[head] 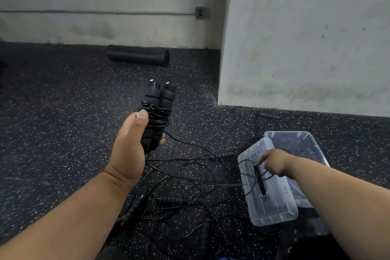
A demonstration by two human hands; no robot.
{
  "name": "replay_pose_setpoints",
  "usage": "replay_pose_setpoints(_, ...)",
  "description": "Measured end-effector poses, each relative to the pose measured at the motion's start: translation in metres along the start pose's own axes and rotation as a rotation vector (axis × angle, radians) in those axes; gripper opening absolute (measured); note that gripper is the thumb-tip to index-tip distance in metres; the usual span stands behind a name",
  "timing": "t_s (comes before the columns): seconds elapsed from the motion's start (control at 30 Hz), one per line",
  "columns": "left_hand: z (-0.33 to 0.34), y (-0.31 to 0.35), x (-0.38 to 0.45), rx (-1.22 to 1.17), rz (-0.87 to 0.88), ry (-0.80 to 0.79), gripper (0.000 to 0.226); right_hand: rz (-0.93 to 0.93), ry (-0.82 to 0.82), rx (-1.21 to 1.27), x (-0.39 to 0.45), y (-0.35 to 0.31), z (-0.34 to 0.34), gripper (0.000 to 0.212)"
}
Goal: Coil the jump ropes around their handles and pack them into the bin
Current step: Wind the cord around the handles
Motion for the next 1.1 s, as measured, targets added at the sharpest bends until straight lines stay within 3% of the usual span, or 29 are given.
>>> replay_pose_setpoints(0.17,0.010,0.003,0.000,0.059,0.067,-0.084,0.058,0.046,-0.574,-0.158,-0.019,-0.011,0.030,0.039)
replay_pose_setpoints(0.33,0.017,-0.005,-0.002,0.094,0.054,-0.130,0.050,-0.020,-0.786,-0.212,-0.022,-0.020,0.046,0.052)
replay_pose_setpoints(0.43,0.021,-0.009,-0.004,0.111,0.056,-0.157,0.046,-0.154,-0.872,-0.128,-0.032,-0.038,0.044,0.065)
replay_pose_setpoints(0.53,0.025,-0.013,-0.006,0.106,0.047,-0.179,0.046,-0.320,-0.718,0.043,-0.049,-0.065,0.043,0.071)
replay_pose_setpoints(0.6,0.031,-0.015,-0.008,0.099,0.032,-0.203,0.045,-0.397,-0.535,0.349,-0.062,-0.089,0.043,0.067)
replay_pose_setpoints(0.7,0.039,-0.018,-0.011,0.089,0.010,-0.236,0.048,-0.519,-0.487,0.686,-0.090,-0.126,0.043,0.061)
replay_pose_setpoints(0.83,0.046,-0.017,-0.016,0.043,0.003,-0.270,0.060,-0.717,-0.563,0.710,-0.123,-0.151,0.058,0.042)
replay_pose_setpoints(0.93,0.050,-0.013,-0.021,-0.029,-0.020,-0.312,0.064,-0.698,-0.520,0.802,-0.127,-0.153,0.073,0.022)
replay_pose_setpoints(1.1,0.052,-0.009,-0.025,-0.203,-0.162,-0.380,0.072,-0.744,-0.507,0.763,-0.124,-0.148,0.079,0.026)
Point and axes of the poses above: each hand's wrist, its own x-axis towards the middle knuckle, its own z-axis out of the palm, y = z × x, the point moved 2 cm from there along x, towards the middle knuckle, and after that the axes turned 8 degrees about x, right-handed, at the moved point
